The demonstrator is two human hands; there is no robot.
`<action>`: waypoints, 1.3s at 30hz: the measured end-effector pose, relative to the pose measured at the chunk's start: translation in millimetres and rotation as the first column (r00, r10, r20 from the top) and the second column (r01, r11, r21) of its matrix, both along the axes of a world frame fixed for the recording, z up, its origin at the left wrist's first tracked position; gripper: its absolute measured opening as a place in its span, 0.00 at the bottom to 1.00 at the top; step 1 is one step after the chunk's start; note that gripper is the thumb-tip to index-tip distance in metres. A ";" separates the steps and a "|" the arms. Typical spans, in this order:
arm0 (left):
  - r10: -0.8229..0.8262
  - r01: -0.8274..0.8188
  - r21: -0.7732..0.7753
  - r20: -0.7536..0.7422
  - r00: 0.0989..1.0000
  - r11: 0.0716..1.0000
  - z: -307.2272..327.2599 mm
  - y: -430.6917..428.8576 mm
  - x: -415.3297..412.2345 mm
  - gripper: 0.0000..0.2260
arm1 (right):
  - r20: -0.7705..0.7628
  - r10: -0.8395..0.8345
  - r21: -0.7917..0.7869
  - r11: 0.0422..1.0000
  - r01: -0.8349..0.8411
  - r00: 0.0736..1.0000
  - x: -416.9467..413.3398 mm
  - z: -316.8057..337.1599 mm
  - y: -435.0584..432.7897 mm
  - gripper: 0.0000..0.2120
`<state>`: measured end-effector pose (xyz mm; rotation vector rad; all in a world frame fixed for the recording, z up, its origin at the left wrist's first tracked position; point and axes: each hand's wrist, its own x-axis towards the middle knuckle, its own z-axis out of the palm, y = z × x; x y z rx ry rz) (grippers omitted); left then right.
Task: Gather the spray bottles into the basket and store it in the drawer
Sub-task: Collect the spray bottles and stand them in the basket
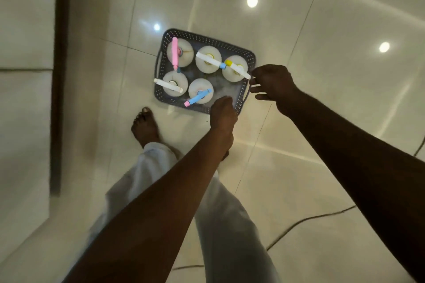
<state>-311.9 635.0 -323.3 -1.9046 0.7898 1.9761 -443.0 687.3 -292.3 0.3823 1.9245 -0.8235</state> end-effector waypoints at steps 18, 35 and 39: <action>-0.070 -0.046 -0.578 -0.177 0.982 0.815 325.3 -157.8 177.3 0.09 | -0.120 0.200 -0.323 0.918 -0.228 0.973 186.9 296.2 -140.5 0.10; 0.410 -0.393 -0.635 -0.129 0.903 0.665 379.1 -362.9 519.2 0.11 | -0.154 0.470 -0.406 0.772 -0.489 0.869 451.0 340.4 -376.8 0.12; 0.492 -0.438 -0.639 -0.106 0.864 0.632 376.2 -397.6 572.6 0.13 | -0.150 0.533 -0.387 0.743 -0.545 0.833 494.7 340.9 -418.4 0.13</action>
